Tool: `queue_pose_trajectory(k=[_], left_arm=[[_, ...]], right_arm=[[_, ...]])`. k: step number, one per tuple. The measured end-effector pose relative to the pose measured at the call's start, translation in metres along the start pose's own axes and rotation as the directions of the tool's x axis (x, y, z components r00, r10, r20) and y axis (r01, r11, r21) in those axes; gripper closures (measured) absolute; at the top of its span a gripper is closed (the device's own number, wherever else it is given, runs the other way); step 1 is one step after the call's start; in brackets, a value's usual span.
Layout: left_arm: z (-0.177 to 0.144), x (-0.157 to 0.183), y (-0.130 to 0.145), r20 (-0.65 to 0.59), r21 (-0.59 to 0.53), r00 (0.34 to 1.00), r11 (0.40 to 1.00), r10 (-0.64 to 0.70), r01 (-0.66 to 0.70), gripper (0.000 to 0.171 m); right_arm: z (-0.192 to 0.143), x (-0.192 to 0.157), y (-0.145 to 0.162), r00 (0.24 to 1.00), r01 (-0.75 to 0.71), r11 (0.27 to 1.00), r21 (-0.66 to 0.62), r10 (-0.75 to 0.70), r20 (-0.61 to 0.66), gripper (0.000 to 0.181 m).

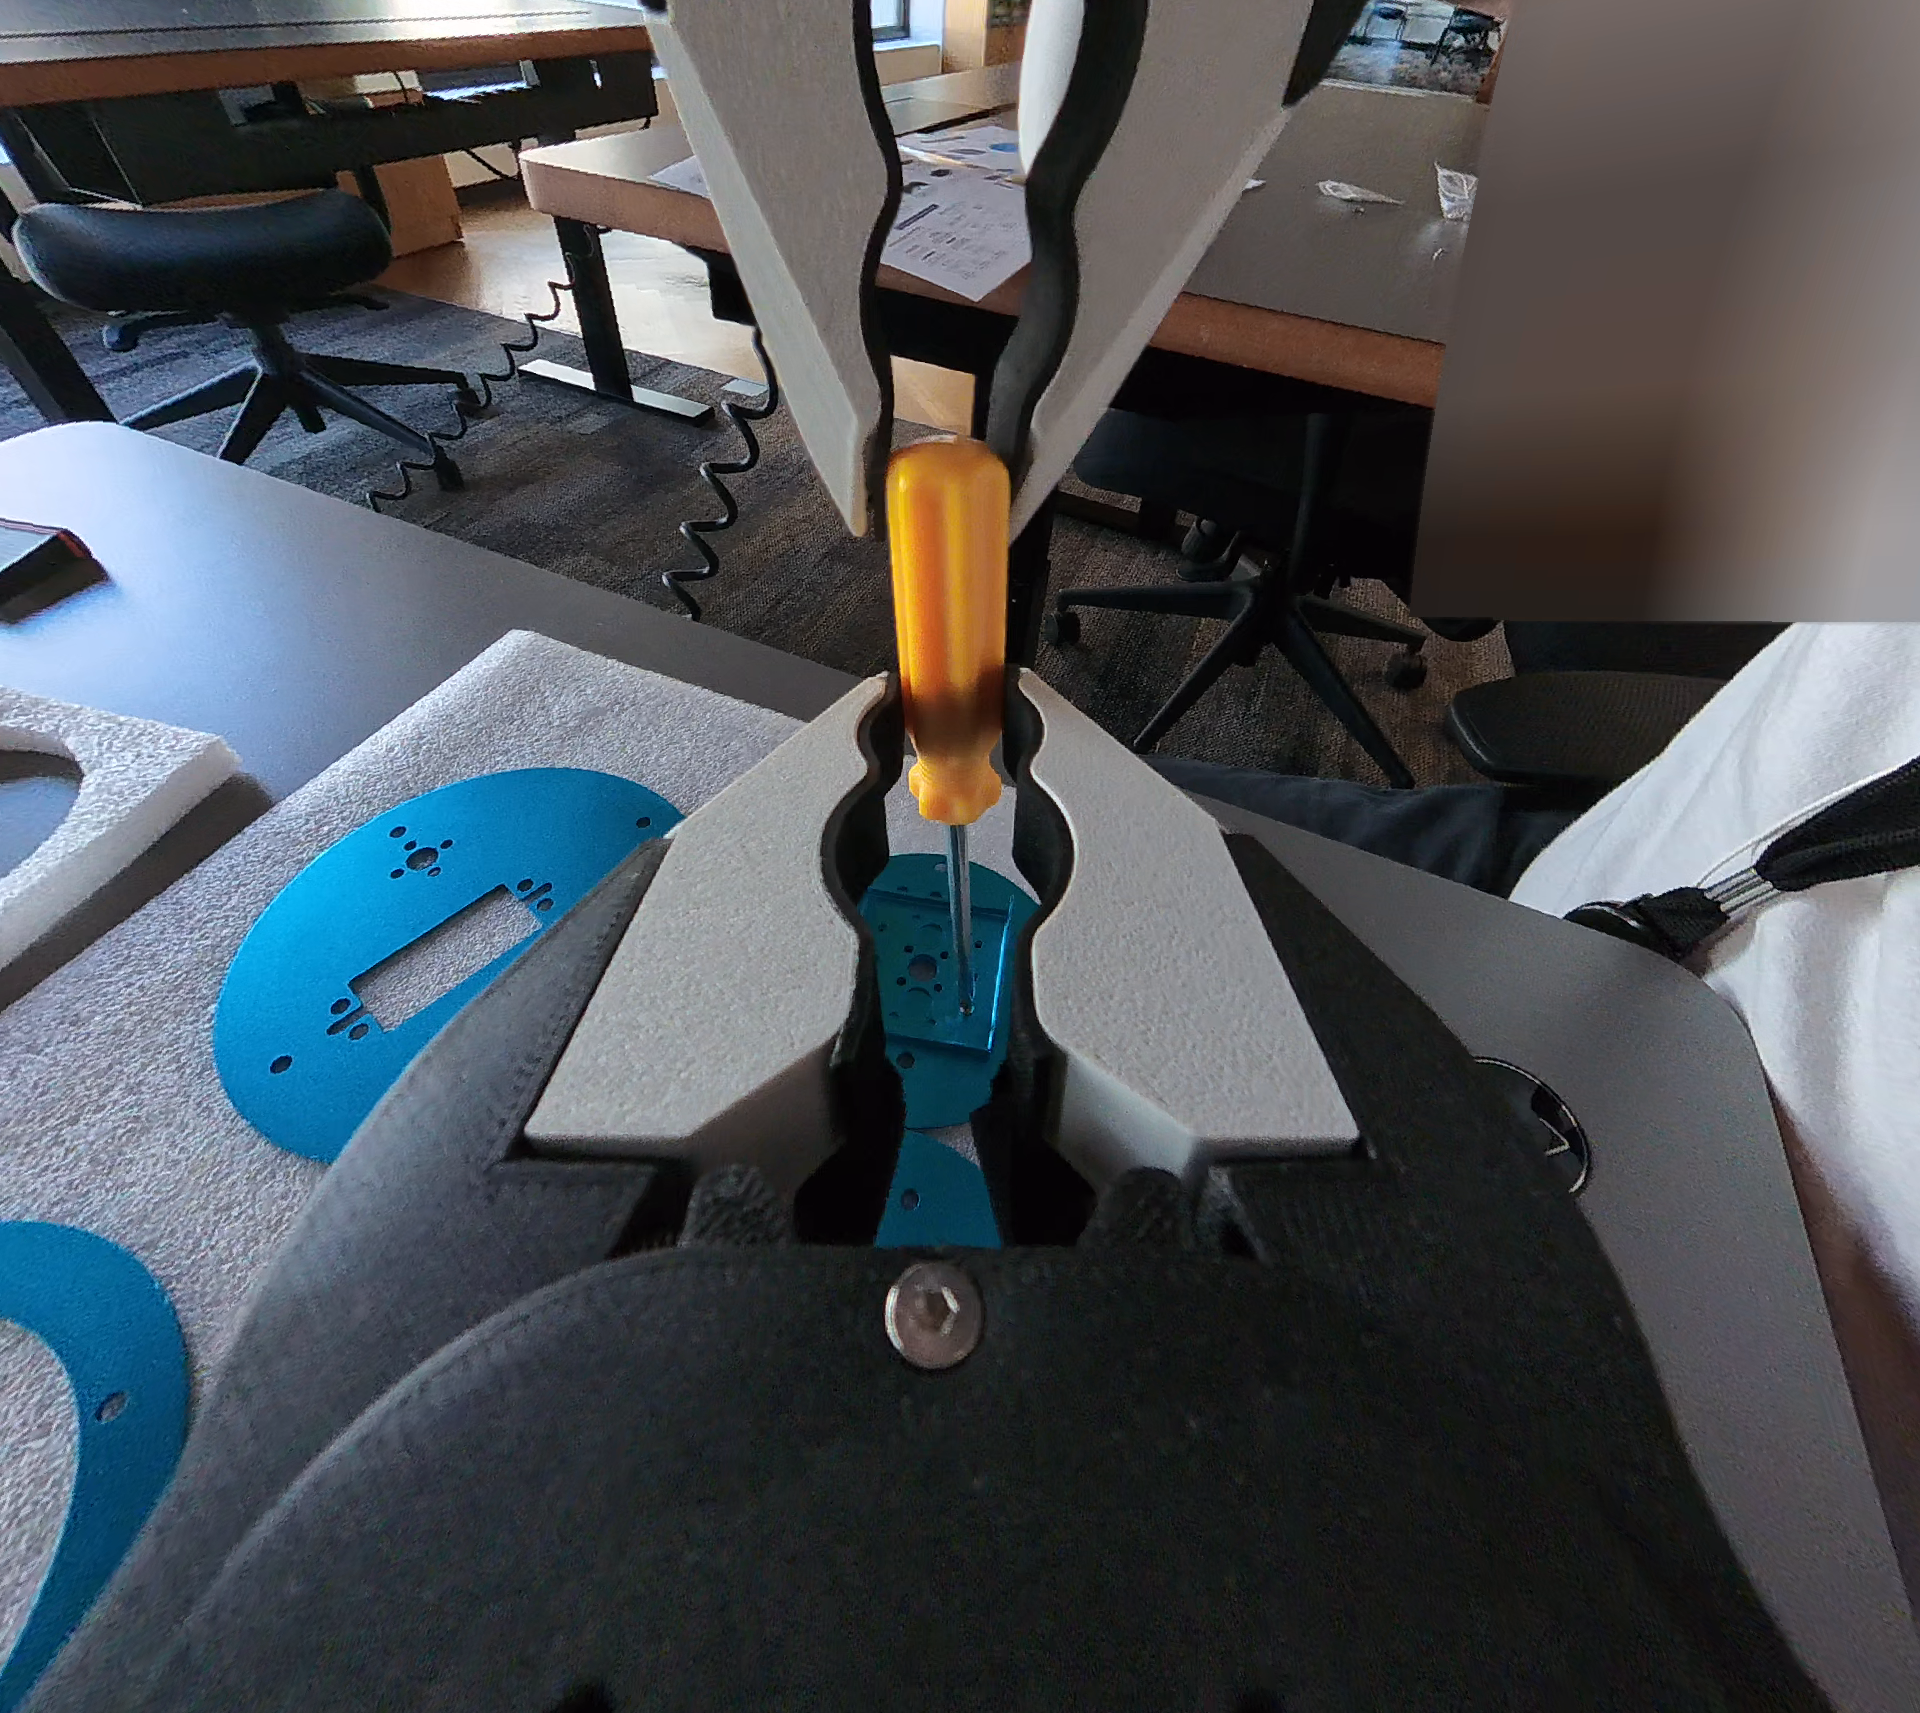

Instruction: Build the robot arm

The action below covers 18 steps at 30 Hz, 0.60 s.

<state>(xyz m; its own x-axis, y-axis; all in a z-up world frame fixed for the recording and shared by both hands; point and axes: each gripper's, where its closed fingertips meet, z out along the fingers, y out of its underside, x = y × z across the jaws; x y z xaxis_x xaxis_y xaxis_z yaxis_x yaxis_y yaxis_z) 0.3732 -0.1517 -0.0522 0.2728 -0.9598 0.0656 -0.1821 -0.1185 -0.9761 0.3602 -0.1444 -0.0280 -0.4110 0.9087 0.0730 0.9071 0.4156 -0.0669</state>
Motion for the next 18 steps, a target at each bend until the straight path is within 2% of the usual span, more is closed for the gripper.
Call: queue_pose_trajectory(k=[2,5,7,9,12,15,18], left_arm=[[0.000,0.001,0.000,-0.007,0.000,1.000,1.000,0.005,-0.005,0.155],[-0.001,0.002,0.000,-0.015,-0.002,1.000,1.000,0.011,-0.011,0.155],[-0.001,0.003,0.000,-0.017,-0.002,1.000,1.000,0.015,-0.015,0.155],[-0.001,0.002,0.000,-0.013,-0.004,1.000,1.000,0.015,-0.015,0.155],[0.000,0.003,0.000,-0.017,-0.003,1.000,1.000,0.015,-0.015,0.155],[0.000,0.002,0.001,-0.002,-0.006,1.000,1.000,0.022,-0.022,0.156],[0.001,0.002,0.001,0.003,-0.008,1.000,1.000,0.030,-0.030,0.155]], right_arm=[[0.000,-0.001,0.000,1.000,-0.005,1.000,-0.017,0.005,-0.003,0.166],[0.000,0.003,-0.003,0.989,0.129,0.992,-0.013,-0.130,-0.073,0.157],[-0.001,-0.001,-0.006,0.975,0.209,0.978,0.005,-0.208,-0.082,0.159],[0.000,-0.002,-0.008,0.971,0.228,0.974,0.015,-0.226,-0.078,0.164],[0.000,-0.004,-0.005,0.987,0.157,0.987,0.014,-0.157,-0.029,0.165],[0.000,-0.004,0.000,1.000,0.022,0.999,-0.033,-0.022,-0.008,0.164],[0.000,-0.005,0.003,0.977,-0.214,0.974,-0.079,0.215,-0.005,0.164]])
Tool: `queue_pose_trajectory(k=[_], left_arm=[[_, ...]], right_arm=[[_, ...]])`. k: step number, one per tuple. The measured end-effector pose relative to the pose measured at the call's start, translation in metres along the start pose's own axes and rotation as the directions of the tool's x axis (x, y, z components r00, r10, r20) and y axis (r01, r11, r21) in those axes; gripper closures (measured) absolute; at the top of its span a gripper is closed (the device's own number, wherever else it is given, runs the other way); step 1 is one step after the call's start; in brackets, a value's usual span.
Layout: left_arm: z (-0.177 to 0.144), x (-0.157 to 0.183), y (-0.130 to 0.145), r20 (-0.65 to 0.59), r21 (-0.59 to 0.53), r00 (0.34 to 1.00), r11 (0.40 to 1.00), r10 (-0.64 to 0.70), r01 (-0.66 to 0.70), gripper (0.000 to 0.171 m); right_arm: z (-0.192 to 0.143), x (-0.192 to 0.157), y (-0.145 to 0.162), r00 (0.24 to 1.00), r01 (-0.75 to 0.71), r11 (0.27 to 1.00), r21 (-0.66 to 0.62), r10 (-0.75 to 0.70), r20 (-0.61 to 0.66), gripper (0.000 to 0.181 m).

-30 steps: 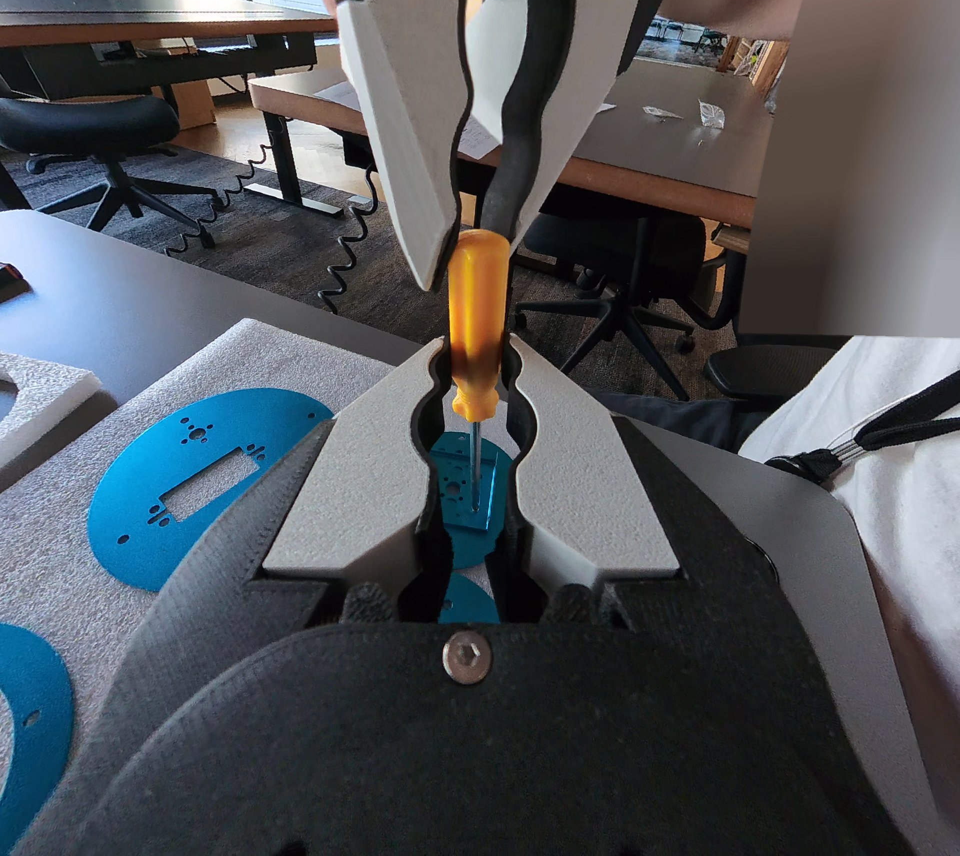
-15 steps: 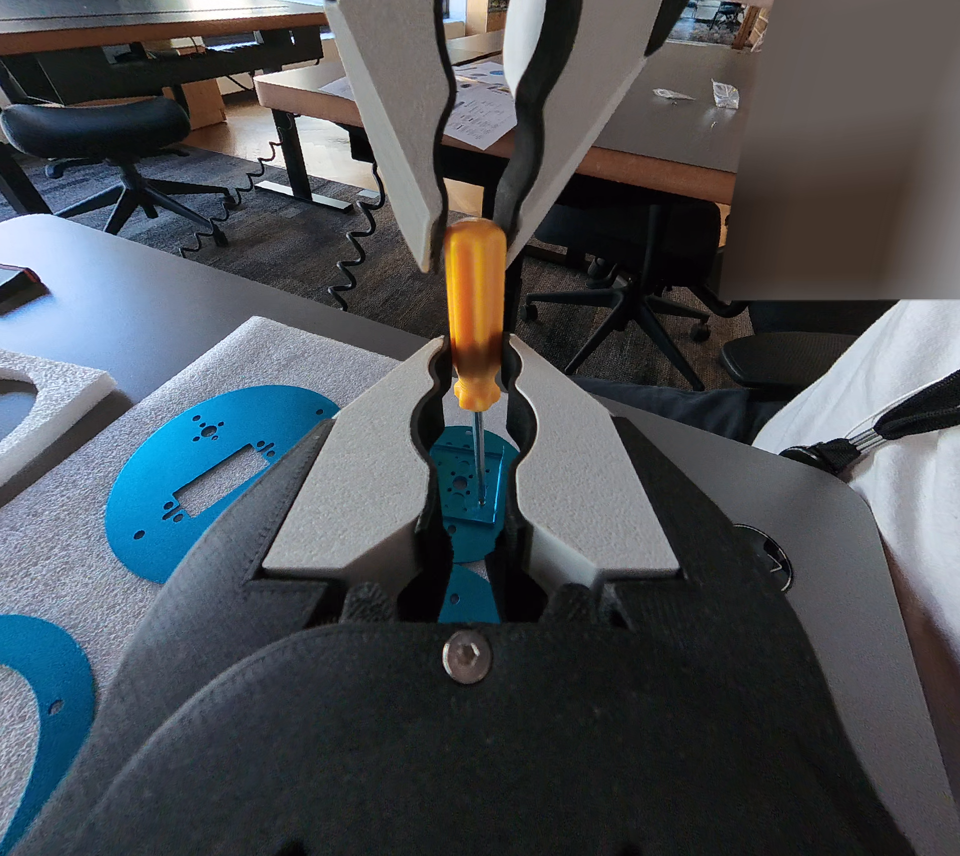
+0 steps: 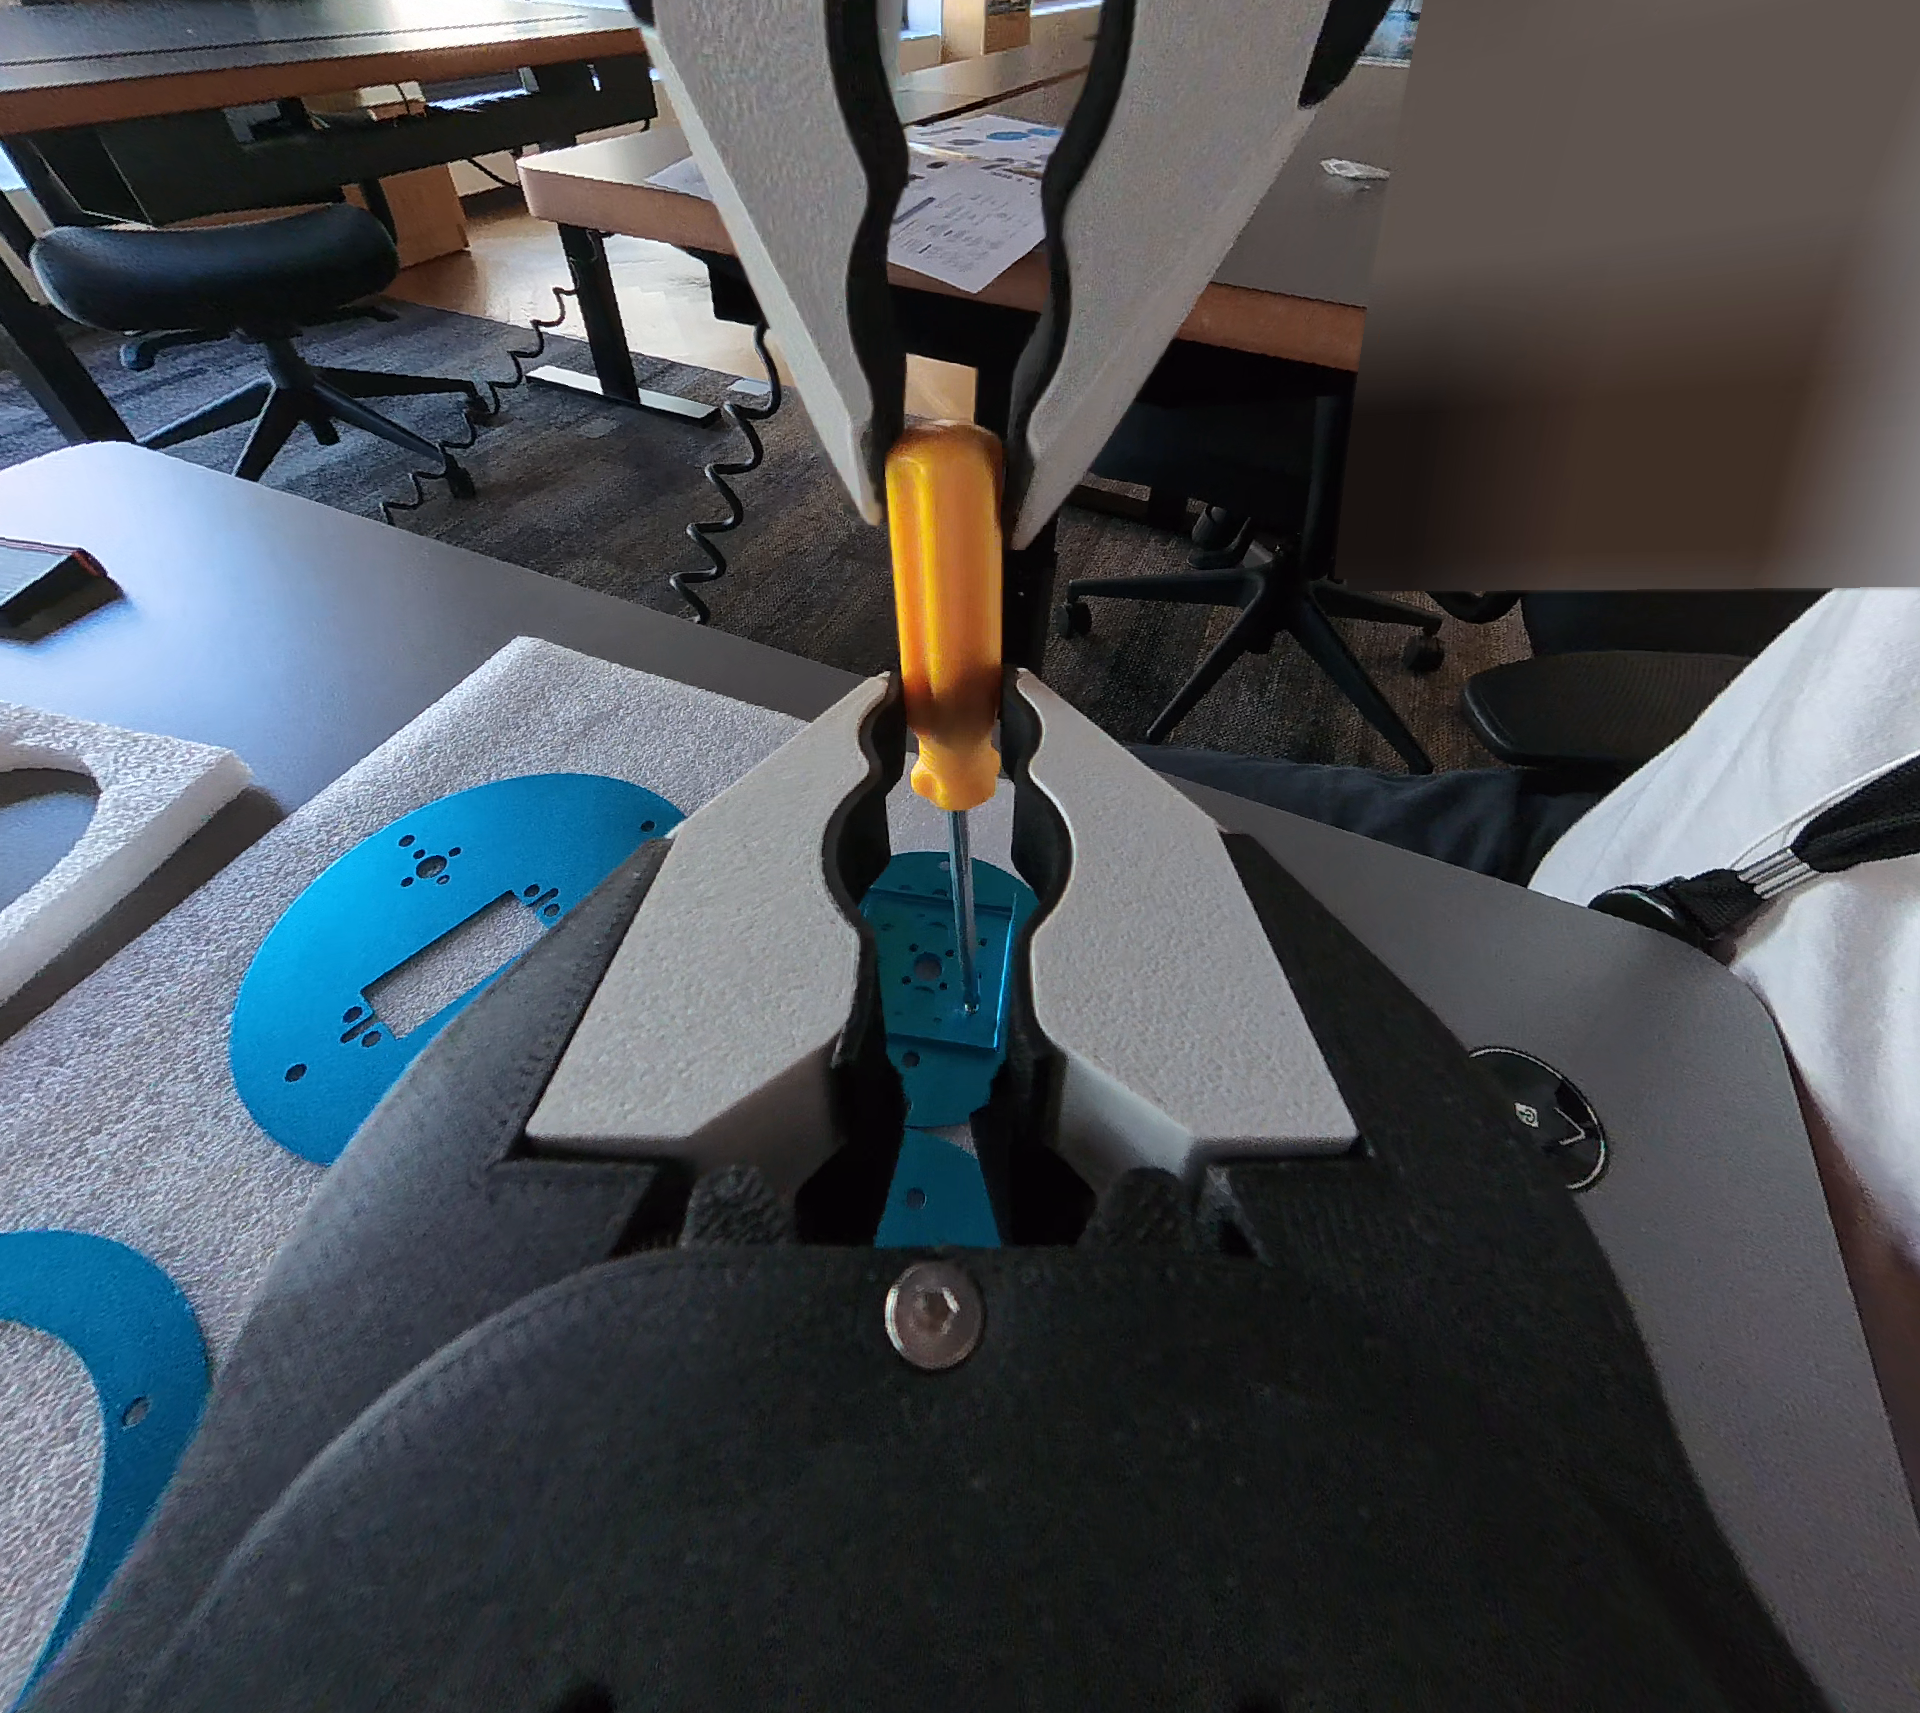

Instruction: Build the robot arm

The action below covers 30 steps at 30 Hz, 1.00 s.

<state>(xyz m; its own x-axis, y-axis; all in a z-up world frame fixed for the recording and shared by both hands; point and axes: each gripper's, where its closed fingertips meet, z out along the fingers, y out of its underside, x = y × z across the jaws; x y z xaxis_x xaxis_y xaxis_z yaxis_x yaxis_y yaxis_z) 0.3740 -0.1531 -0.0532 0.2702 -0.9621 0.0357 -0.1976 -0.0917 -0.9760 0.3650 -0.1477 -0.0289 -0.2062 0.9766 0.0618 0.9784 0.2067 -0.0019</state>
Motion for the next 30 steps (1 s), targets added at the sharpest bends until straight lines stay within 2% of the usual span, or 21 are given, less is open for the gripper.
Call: queue_pose_trajectory(k=[2,3,6,9,12,15,17,19,20,22,24,26,28,30], left_arm=[[0.000,0.002,0.000,-0.015,-0.001,1.000,1.000,0.001,-0.001,0.155],[0.001,0.003,0.000,-0.018,0.000,1.000,1.000,0.003,-0.003,0.155],[0.000,0.004,0.000,-0.018,0.000,1.000,1.000,0.012,-0.012,0.156],[-0.001,0.004,0.000,-0.022,0.000,1.000,1.000,0.010,-0.010,0.155],[-0.001,0.005,0.000,-0.030,0.001,1.000,1.000,0.007,-0.007,0.156],[0.001,0.005,0.001,-0.030,-0.001,1.000,1.000,0.002,-0.002,0.155],[0.000,0.005,0.000,-0.023,-0.002,1.000,1.000,0.008,-0.008,0.156],[0.000,0.005,0.001,-0.028,-0.002,1.000,1.000,0.011,-0.011,0.157],[0.000,0.005,0.000,-0.027,-0.002,1.000,1.000,0.008,-0.008,0.157],[-0.001,0.004,0.000,-0.023,-0.002,1.000,1.000,0.008,-0.008,0.157],[-0.002,0.005,0.001,-0.026,-0.001,1.000,1.000,0.009,-0.009,0.157],[-0.002,0.005,0.001,-0.029,-0.002,1.000,1.000,0.008,-0.008,0.157],[-0.002,0.005,0.001,-0.030,-0.003,0.999,1.000,0.011,-0.011,0.157],[-0.002,0.004,0.001,-0.024,-0.003,1.000,1.000,0.008,-0.008,0.157]], right_arm=[[0.000,-0.004,0.002,0.995,-0.098,0.995,-0.019,0.098,0.022,0.165],[0.000,-0.005,0.002,0.996,-0.086,0.996,-0.024,0.086,0.021,0.165],[-0.001,-0.002,-0.001,0.994,0.099,0.995,-0.023,-0.100,-0.034,0.158],[-0.002,-0.004,-0.006,0.949,0.304,0.953,-0.001,-0.303,-0.083,0.162],[-0.001,-0.005,-0.007,0.941,0.331,0.943,0.007,-0.330,-0.079,0.163],[0.000,-0.005,0.000,0.984,0.178,0.983,-0.038,-0.179,-0.016,0.164],[0.000,-0.005,0.003,0.999,-0.041,0.997,-0.070,0.042,0.024,0.163],[0.000,-0.008,0.005,0.950,-0.291,0.952,-0.098,0.299,0.087,0.163],[0.000,-0.007,0.005,0.935,-0.330,0.939,-0.098,0.339,0.105,0.163],[0.000,-0.006,0.004,0.961,-0.249,0.965,-0.081,0.257,0.104,0.163],[-0.002,-0.005,0.002,0.993,-0.094,0.994,-0.050,0.097,0.069,0.163],[-0.004,0.002,-0.005,0.994,0.109,0.994,0.002,-0.109,-0.026,0.141],[-0.008,0.000,-0.007,0.960,0.272,0.962,0.019,-0.270,-0.076,0.149],[-0.008,-0.006,-0.008,0.937,0.343,0.939,0.037,-0.339,-0.078,0.170]])
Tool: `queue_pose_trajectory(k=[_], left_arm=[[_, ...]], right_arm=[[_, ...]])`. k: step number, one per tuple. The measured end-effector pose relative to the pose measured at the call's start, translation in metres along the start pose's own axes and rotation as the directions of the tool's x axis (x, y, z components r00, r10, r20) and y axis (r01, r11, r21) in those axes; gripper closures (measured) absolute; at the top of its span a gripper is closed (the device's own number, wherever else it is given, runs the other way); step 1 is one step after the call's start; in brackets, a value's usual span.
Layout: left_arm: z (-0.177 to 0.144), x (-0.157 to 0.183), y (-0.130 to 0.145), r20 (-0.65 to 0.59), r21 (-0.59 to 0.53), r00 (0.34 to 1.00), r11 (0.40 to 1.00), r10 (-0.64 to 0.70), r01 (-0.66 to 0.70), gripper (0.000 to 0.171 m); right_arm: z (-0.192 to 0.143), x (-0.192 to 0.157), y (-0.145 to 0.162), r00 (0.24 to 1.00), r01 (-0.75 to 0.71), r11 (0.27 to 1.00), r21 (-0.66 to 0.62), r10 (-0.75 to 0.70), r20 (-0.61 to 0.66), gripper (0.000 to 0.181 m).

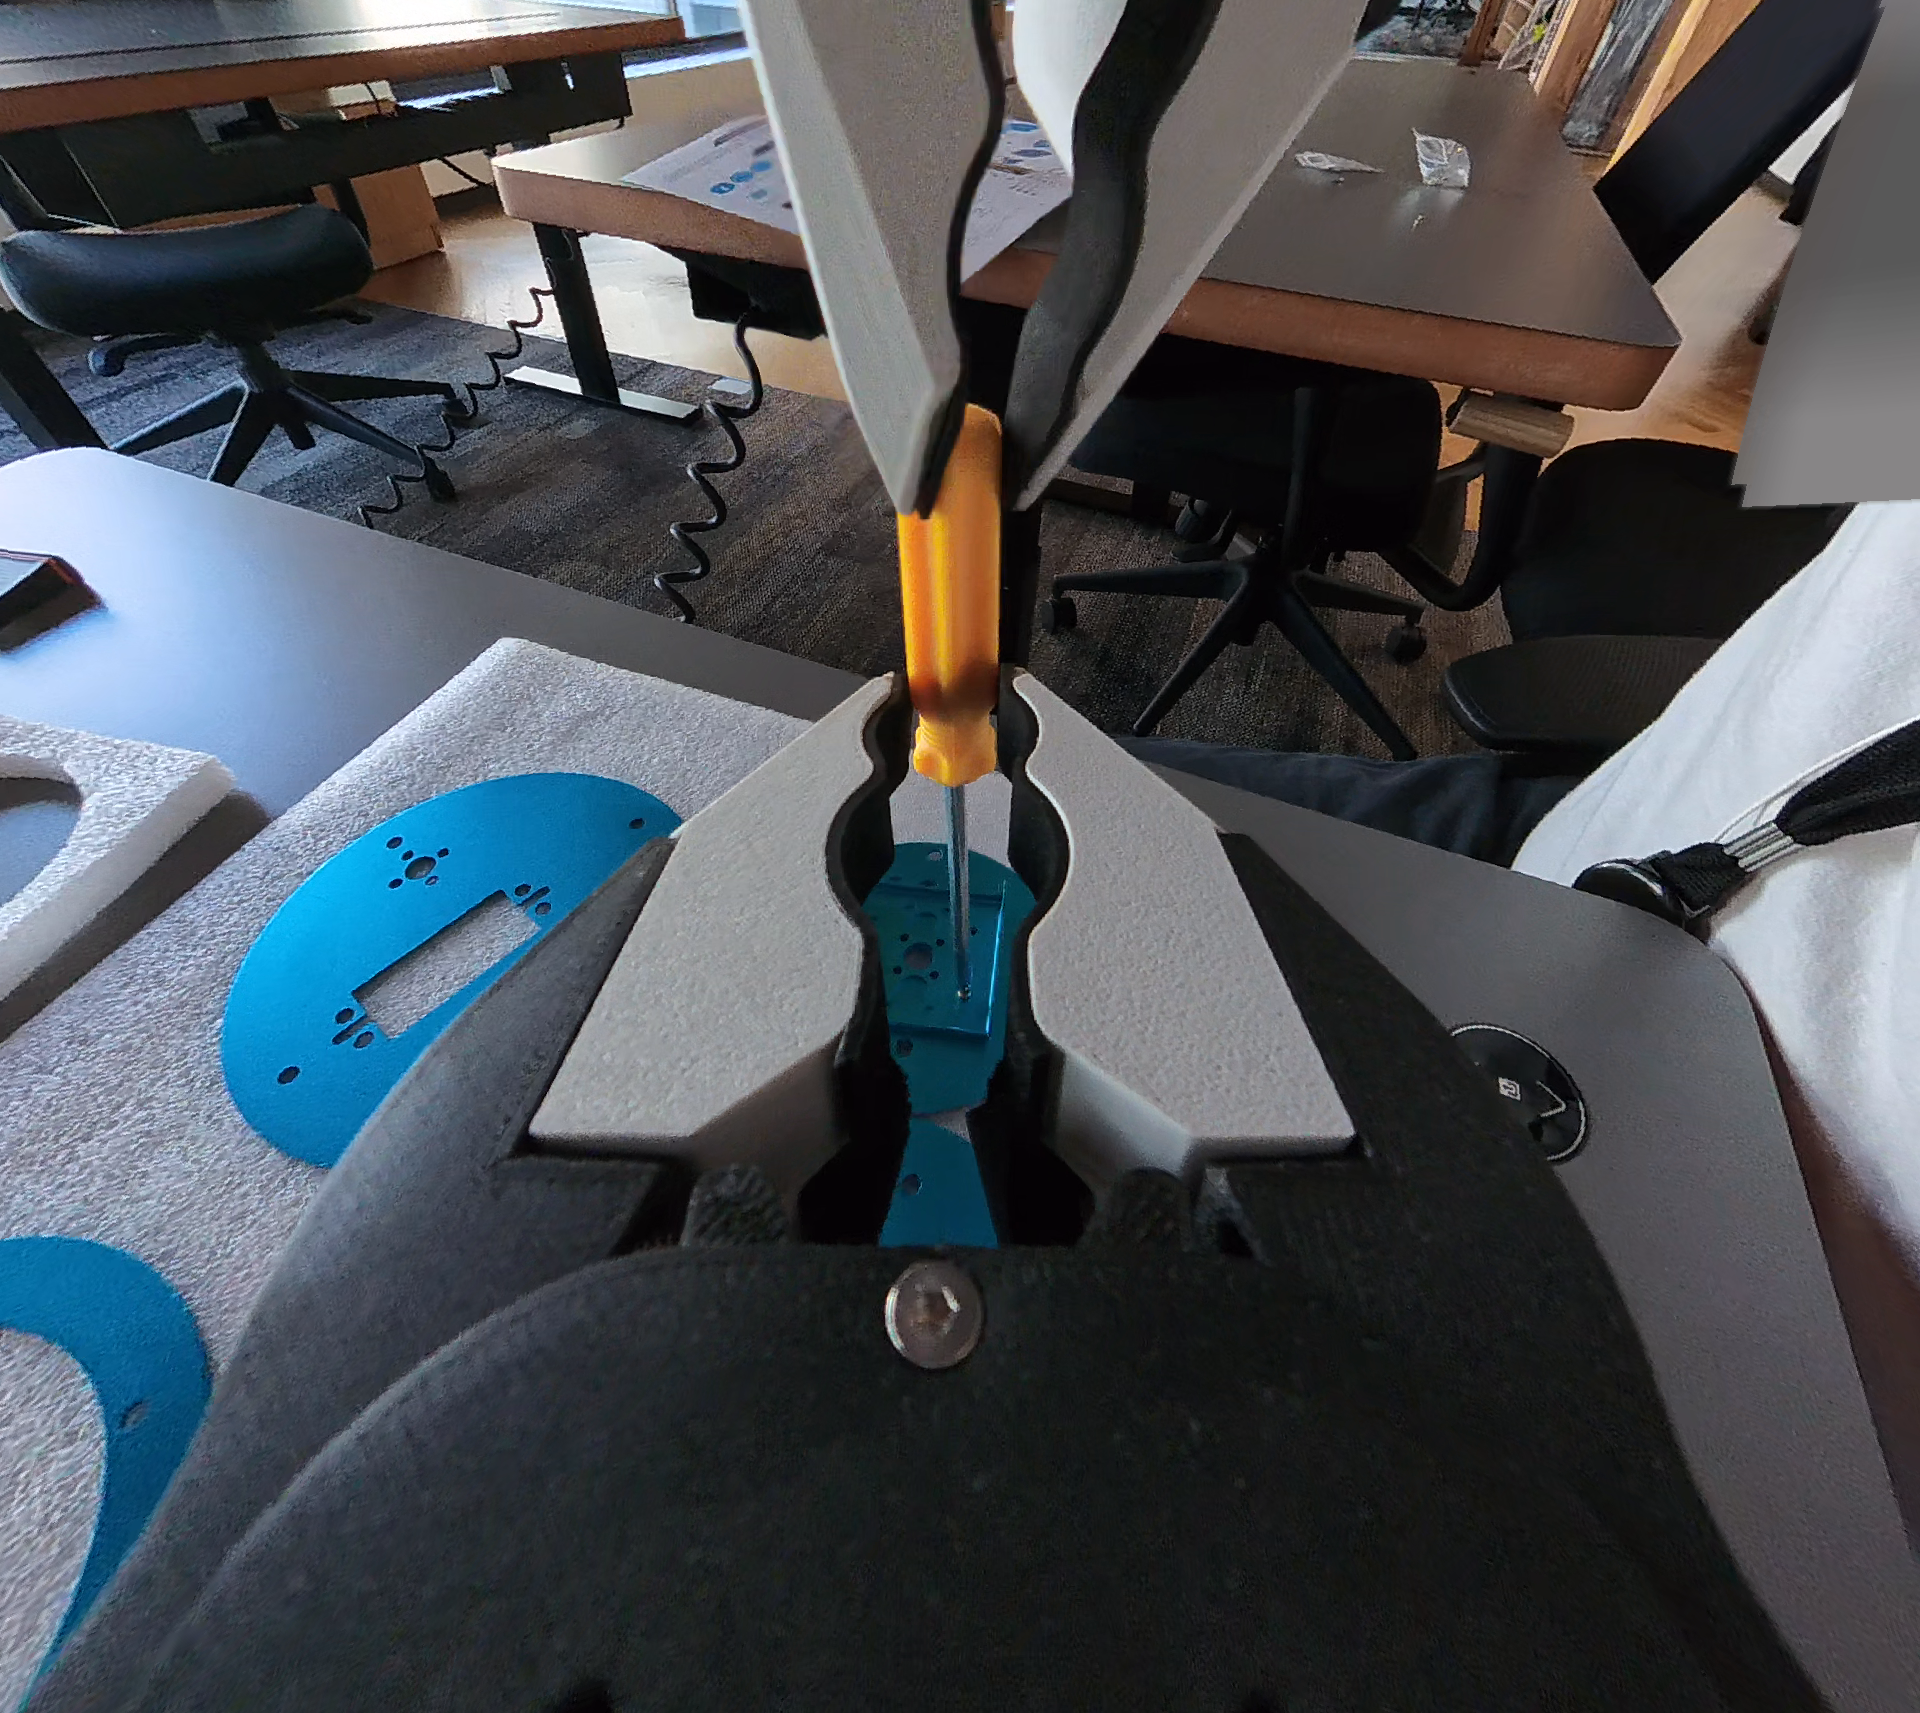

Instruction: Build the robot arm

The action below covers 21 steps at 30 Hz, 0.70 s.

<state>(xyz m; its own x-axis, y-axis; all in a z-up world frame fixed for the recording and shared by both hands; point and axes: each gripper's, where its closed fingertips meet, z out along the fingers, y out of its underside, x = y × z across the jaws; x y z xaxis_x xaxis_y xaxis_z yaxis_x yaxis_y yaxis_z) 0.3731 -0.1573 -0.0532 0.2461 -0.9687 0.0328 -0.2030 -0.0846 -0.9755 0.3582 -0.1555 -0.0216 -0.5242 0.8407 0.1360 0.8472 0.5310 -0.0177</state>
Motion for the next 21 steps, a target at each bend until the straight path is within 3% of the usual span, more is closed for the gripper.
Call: queue_pose_trajectory(k=[2,5,7,8,9,11,14,17,21], left_arm=[[-0.001,0.000,0.000,-0.004,0.002,1.000,1.000,-0.007,0.007,0.157],[0.000,0.000,0.000,0.002,0.000,1.000,1.000,-0.002,0.002,0.156],[0.000,0.001,0.000,-0.003,-0.001,1.000,1.000,-0.001,0.001,0.155],[0.000,0.003,0.000,-0.019,-0.002,1.000,1.000,-0.005,0.005,0.155],[0.001,0.002,0.001,-0.012,-0.001,1.000,1.000,-0.007,0.007,0.155],[0.001,0.001,0.001,-0.004,-0.003,1.000,1.000,-0.003,0.003,0.156],[-0.001,0.000,0.001,-0.004,-0.001,1.000,1.000,-0.007,0.007,0.156],[-0.002,0.000,0.001,-0.002,-0.001,1.000,1.000,-0.010,0.010,0.156],[-0.002,0.000,0.001,-0.004,-0.003,1.000,1.000,-0.010,0.010,0.156]], right_arm=[[0.000,0.000,-0.002,0.998,-0.060,0.998,0.006,0.060,0.015,0.170],[0.001,0.000,0.001,0.963,-0.261,0.965,-0.033,0.263,0.061,0.170],[0.001,0.003,0.001,0.843,-0.525,0.849,-0.066,0.529,0.102,0.170],[0.000,0.003,-0.003,0.784,-0.604,0.796,-0.042,0.603,0.144,0.181],[-0.001,0.000,-0.009,0.754,-0.632,0.775,-0.027,0.622,0.212,0.181],[-0.001,-0.003,-0.010,0.772,-0.598,0.801,-0.026,0.584,0.252,0.181],[-0.008,0.005,-0.008,0.887,-0.439,0.896,0.062,0.422,0.187,0.168],[-0.019,0.009,-0.013,0.984,-0.170,0.963,0.210,0.153,0.094,0.116],[-0.010,0.003,0.003,0.999,0.037,0.979,0.203,-0.044,0.029,0.128]])
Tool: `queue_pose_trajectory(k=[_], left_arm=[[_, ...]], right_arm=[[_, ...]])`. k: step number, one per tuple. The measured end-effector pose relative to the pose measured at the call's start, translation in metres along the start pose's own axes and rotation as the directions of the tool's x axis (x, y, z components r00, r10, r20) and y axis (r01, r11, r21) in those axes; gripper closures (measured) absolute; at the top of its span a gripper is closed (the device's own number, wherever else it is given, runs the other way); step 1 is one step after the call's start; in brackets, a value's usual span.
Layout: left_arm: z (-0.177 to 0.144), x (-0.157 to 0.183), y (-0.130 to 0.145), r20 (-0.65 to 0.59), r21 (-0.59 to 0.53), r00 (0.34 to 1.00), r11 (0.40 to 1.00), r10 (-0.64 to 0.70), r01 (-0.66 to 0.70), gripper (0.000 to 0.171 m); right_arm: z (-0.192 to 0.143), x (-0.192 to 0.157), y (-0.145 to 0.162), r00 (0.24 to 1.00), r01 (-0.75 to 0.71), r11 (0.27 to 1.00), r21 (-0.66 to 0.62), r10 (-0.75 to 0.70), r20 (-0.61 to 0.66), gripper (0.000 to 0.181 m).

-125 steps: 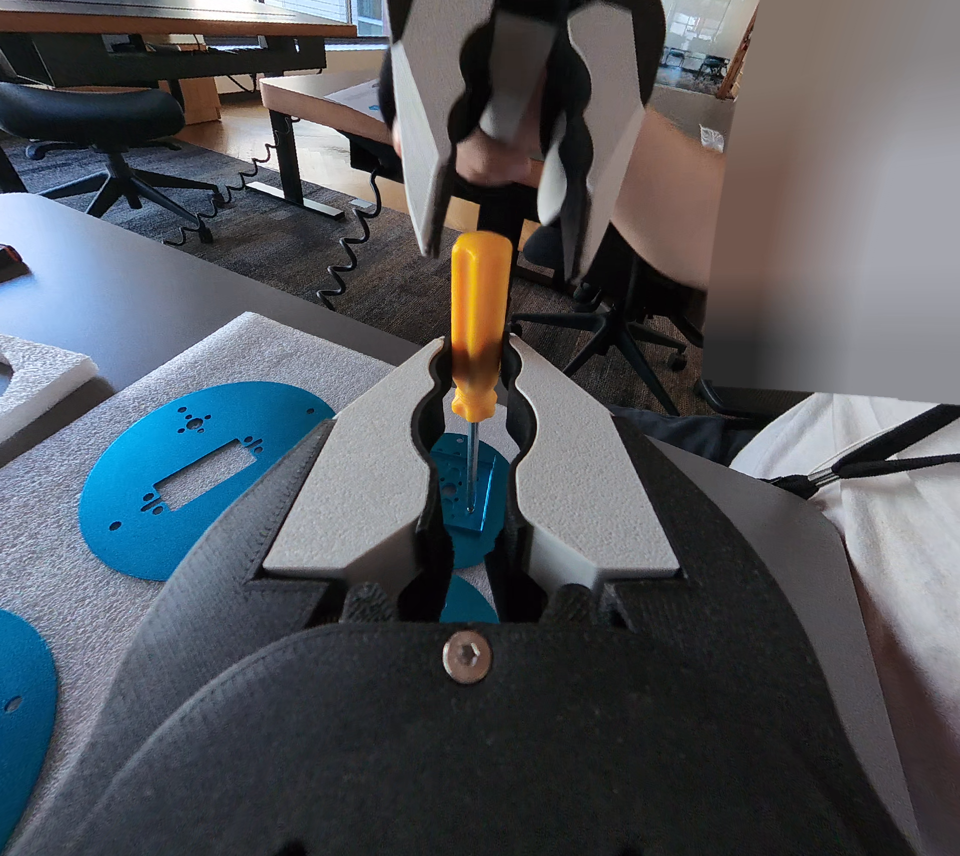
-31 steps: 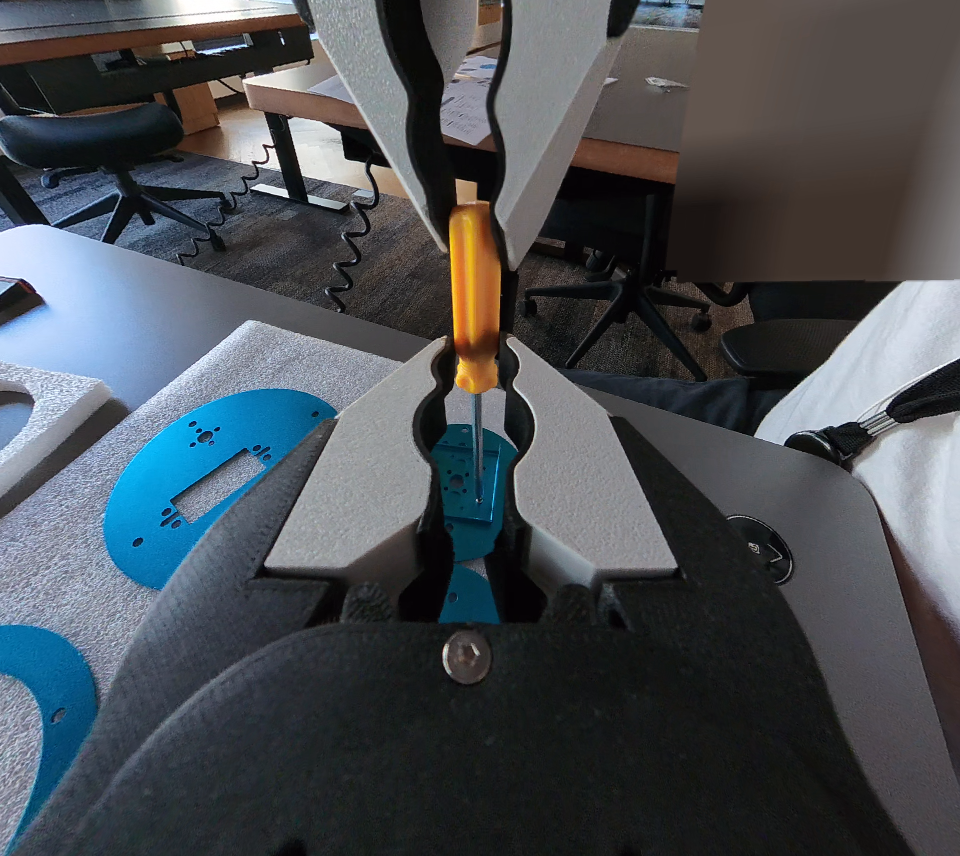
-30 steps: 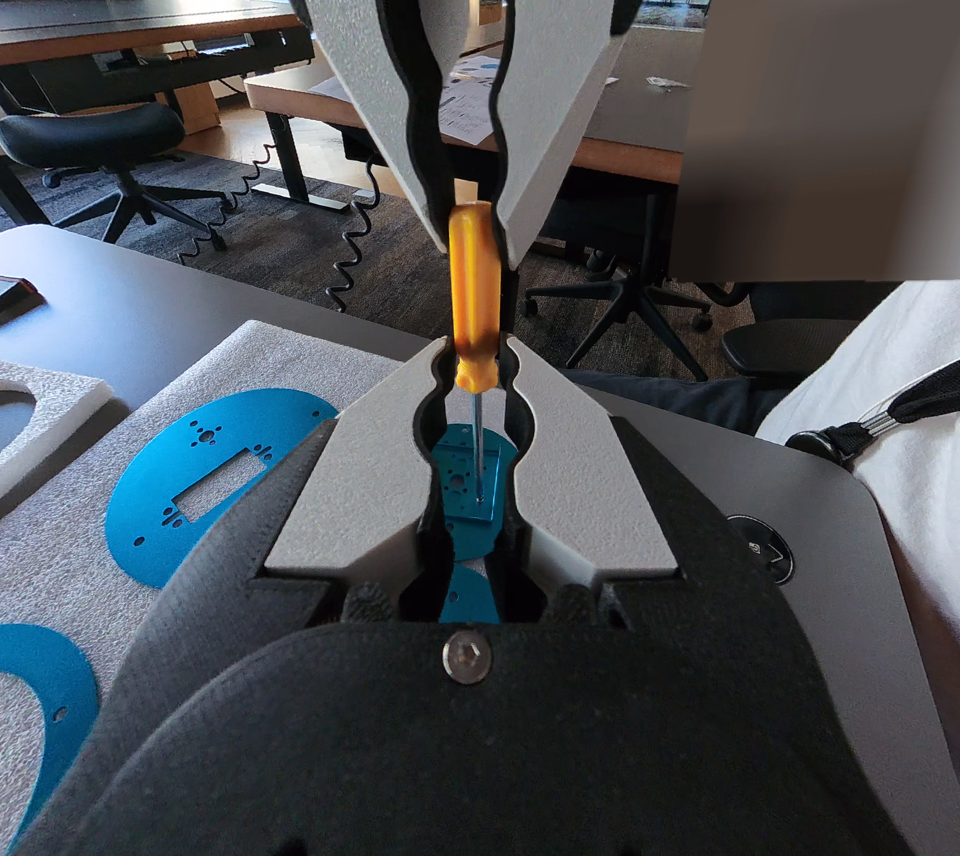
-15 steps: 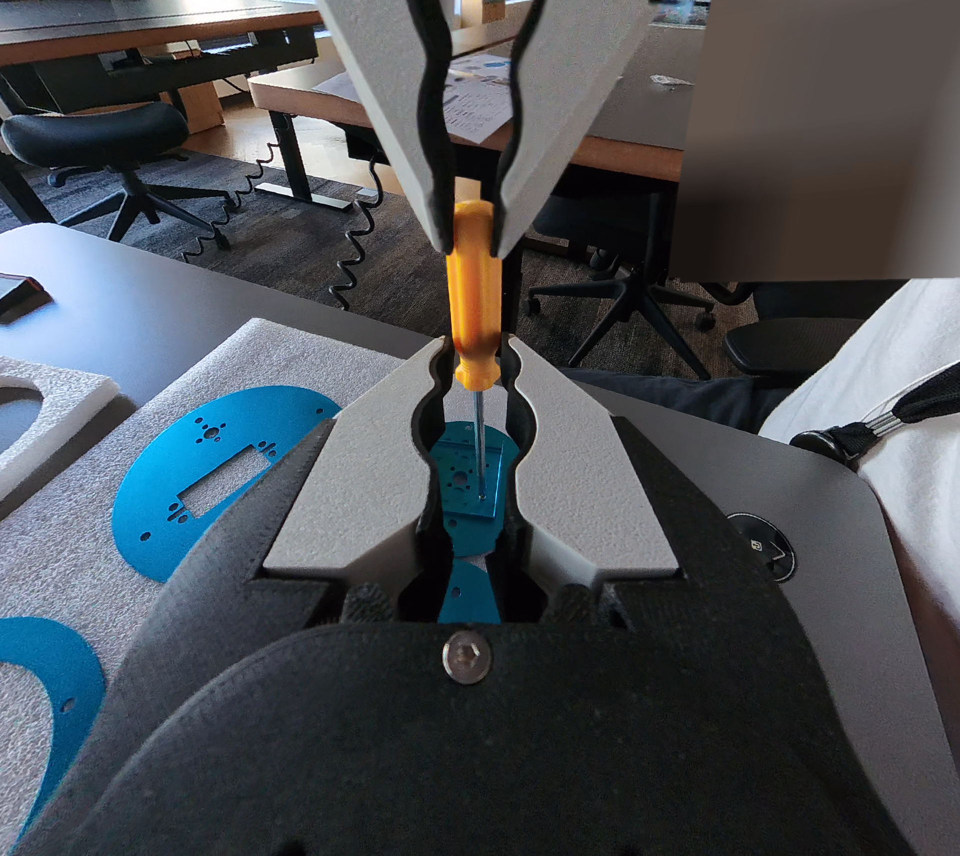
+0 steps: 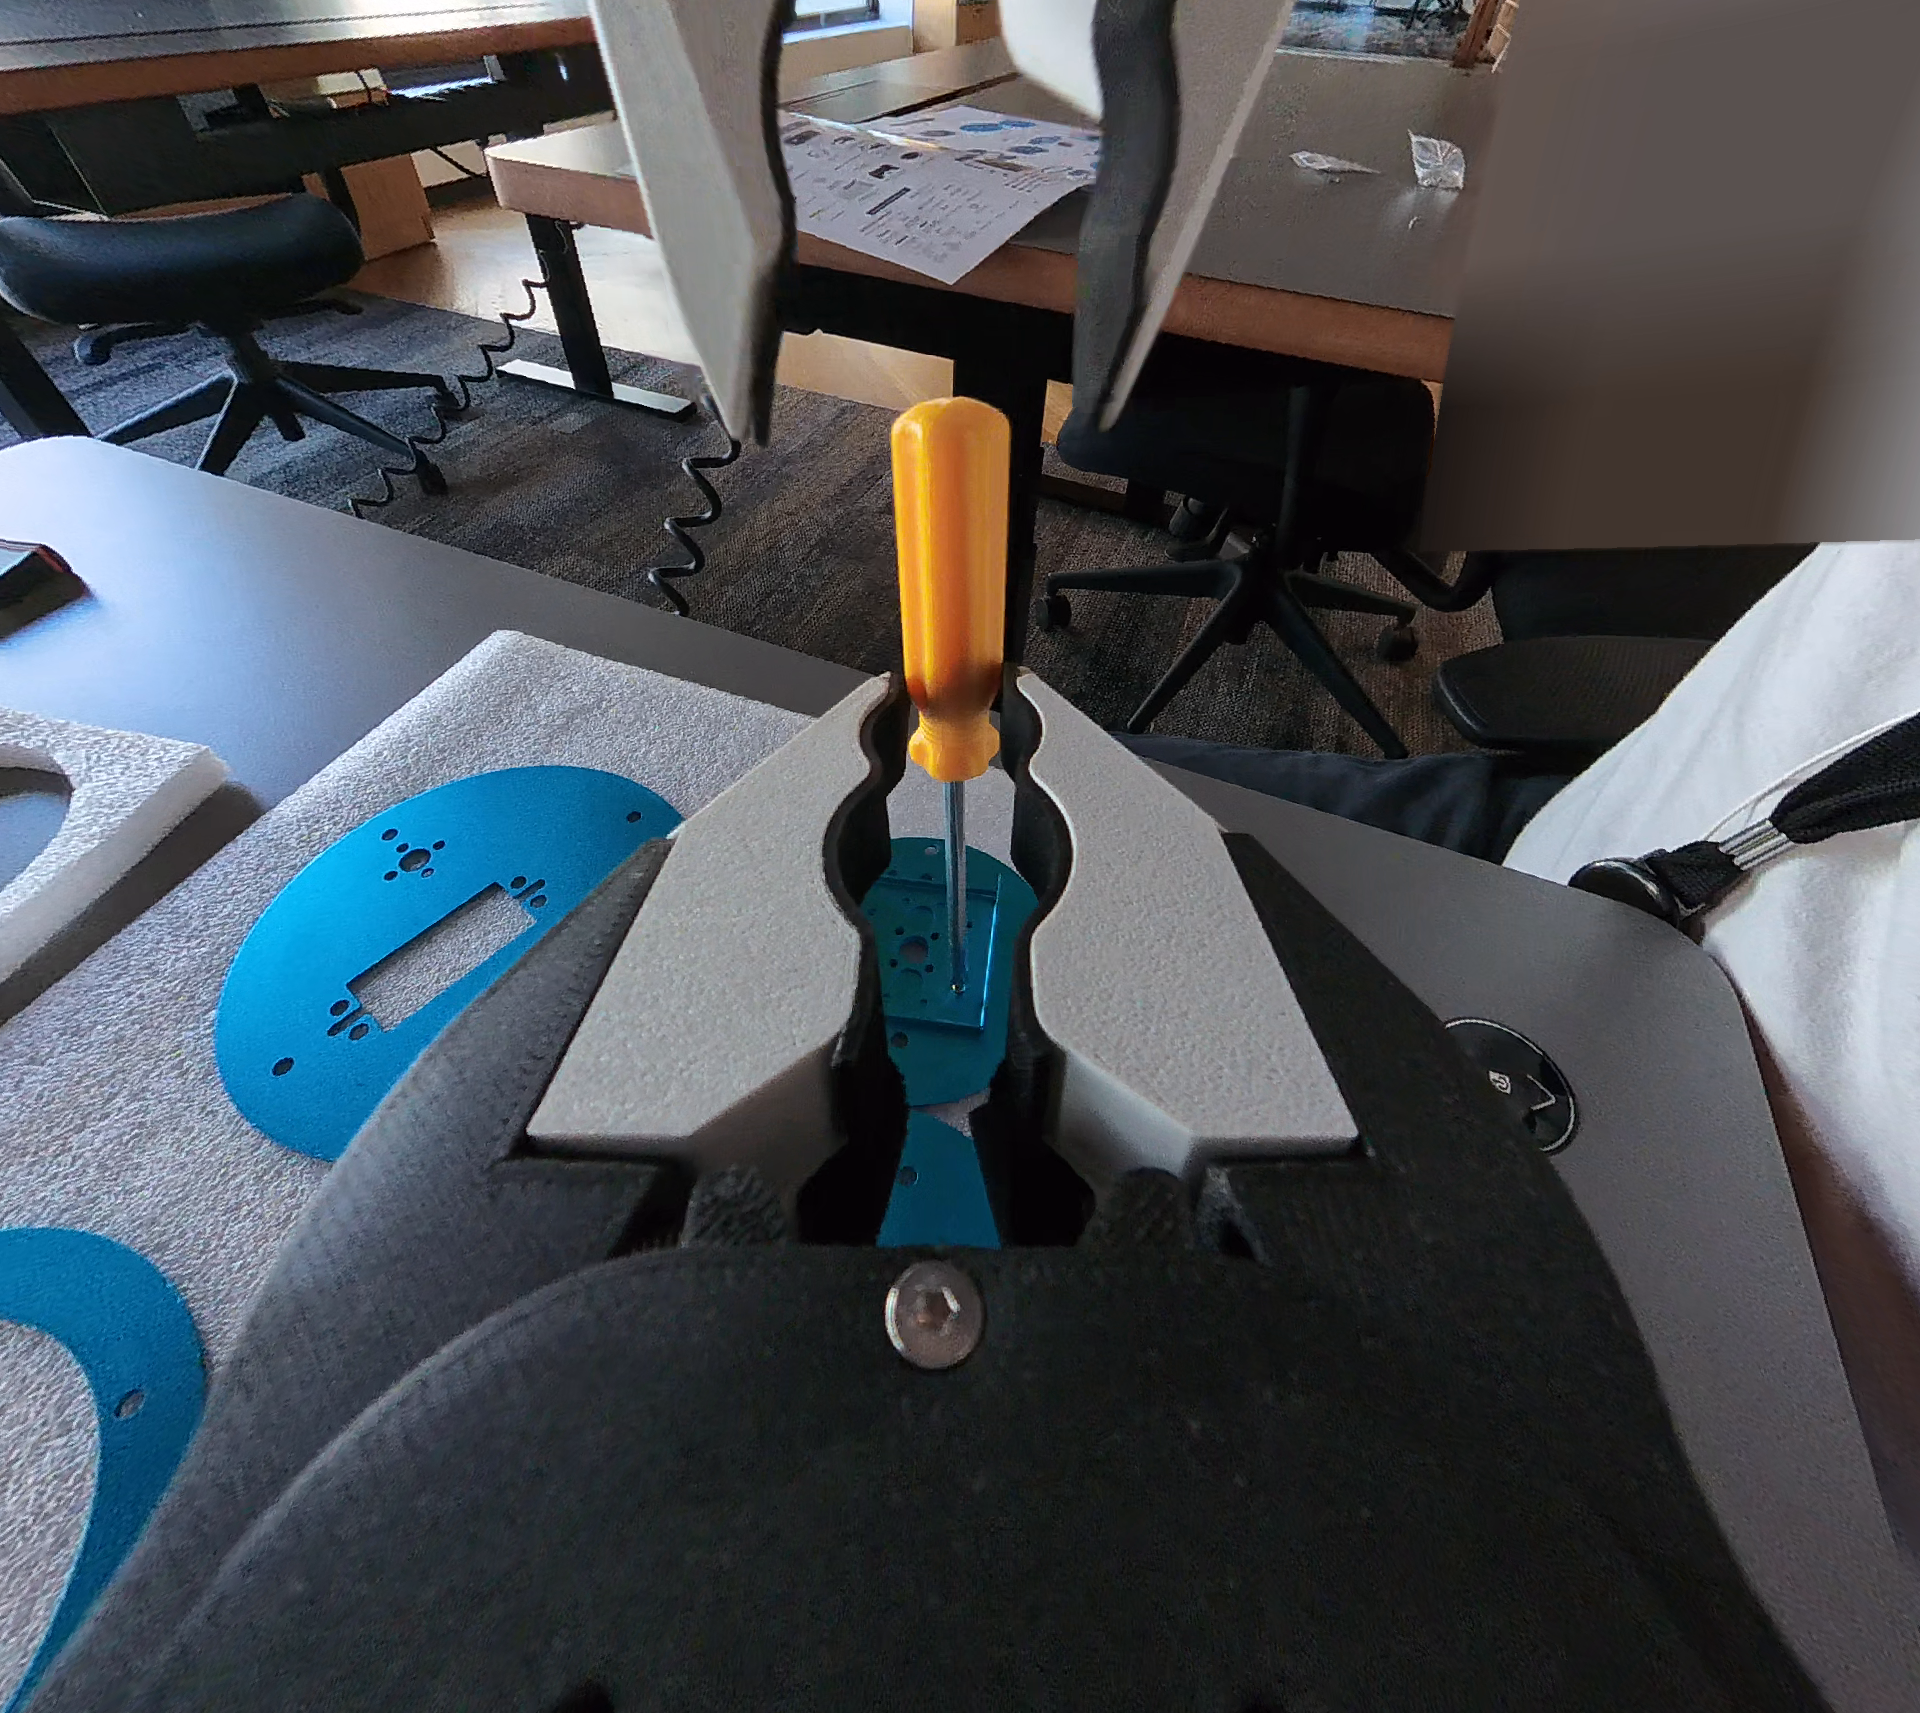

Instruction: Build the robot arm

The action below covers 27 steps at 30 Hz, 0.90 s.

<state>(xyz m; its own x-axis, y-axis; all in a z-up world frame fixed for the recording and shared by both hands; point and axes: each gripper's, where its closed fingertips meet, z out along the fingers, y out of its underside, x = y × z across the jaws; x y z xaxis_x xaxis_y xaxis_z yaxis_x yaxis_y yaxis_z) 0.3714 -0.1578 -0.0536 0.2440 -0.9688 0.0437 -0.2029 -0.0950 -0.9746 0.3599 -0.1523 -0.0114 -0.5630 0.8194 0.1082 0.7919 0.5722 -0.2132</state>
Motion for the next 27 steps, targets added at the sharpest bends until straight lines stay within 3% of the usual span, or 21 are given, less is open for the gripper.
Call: queue_pose_trajectory(k=[2,4,6,10,13,14,17,19,20,22,24,27], left_arm=[[-0.0002,0.0001,0.0000,0.000,0.000,1.000,1.000,0.001,-0.001,0.156],[-0.0004,-0.0001,0.0000,0.001,0.002,1.000,1.000,0.000,0.000,0.156],[-0.0012,-0.0007,0.0002,0.003,0.003,1.000,1.000,-0.003,0.003,0.156],[-0.0016,-0.0043,0.0006,0.022,0.003,1.000,1.000,-0.011,0.011,0.157],[-0.0006,-0.0049,0.0017,0.028,-0.006,1.000,1.000,-0.001,0.001,0.156],[-0.0012,-0.0041,0.0016,0.023,-0.006,1.000,1.000,0.000,0.000,0.156],[-0.0022,-0.0038,0.0015,0.021,-0.004,1.000,1.000,0.001,-0.001,0.157],[-0.0016,-0.0025,0.0015,0.016,-0.005,1.000,1.000,0.006,-0.006,0.157],[-0.0015,-0.0021,0.0015,0.015,-0.005,1.000,1.000,0.007,-0.007,0.157],[-0.0018,-0.0024,0.0016,0.015,-0.005,1.000,1.000,0.006,-0.006,0.157],[-0.0029,-0.0024,0.0019,0.010,-0.005,1.000,1.000,0.002,-0.002,0.157],[-0.0019,-0.0030,0.0024,0.013,-0.008,1.000,1.000,0.000,0.000,0.157]], right_arm=[[0.0071,0.0008,0.0024,0.999,0.035,0.999,-0.003,-0.035,-0.014,0.135],[0.0103,-0.0006,0.0028,0.998,0.059,0.998,-0.008,-0.059,-0.012,0.162],[0.0114,-0.0002,0.0024,0.999,0.034,0.999,-0.013,-0.035,-0.007,0.165],[0.0119,0.0028,0.0081,0.975,-0.218,0.973,-0.073,0.221,0.031,0.165],[0.0125,0.0013,0.0098,0.817,-0.565,0.814,-0.135,0.575,0.045,0.165],[0.0126,0.0007,0.0084,0.803,-0.585,0.801,-0.132,0.594,0.046,0.165],[0.0120,0.0023,0.0077,0.889,-0.454,0.884,-0.114,0.457,0.008,0.160],[0.0117,0.0043,0.0083,0.956,-0.295,0.948,-0.120,0.294,-0.026,0.135],[0.0113,0.0055,0.0085,0.977,-0.214,0.969,-0.120,0.210,-0.047,0.137],[0.0121,0.0026,0.0079,0.993,-0.116,0.986,-0.121,0.111,-0.048,0.159],[0.0130,0.0014,0.0057,0.994,-0.107,0.988,-0.112,0.102,-0.046,0.164],[0.0126,0.0006,0.0107,0.969,-0.246,0.957,-0.153,0.245,-0.030,0.164]])
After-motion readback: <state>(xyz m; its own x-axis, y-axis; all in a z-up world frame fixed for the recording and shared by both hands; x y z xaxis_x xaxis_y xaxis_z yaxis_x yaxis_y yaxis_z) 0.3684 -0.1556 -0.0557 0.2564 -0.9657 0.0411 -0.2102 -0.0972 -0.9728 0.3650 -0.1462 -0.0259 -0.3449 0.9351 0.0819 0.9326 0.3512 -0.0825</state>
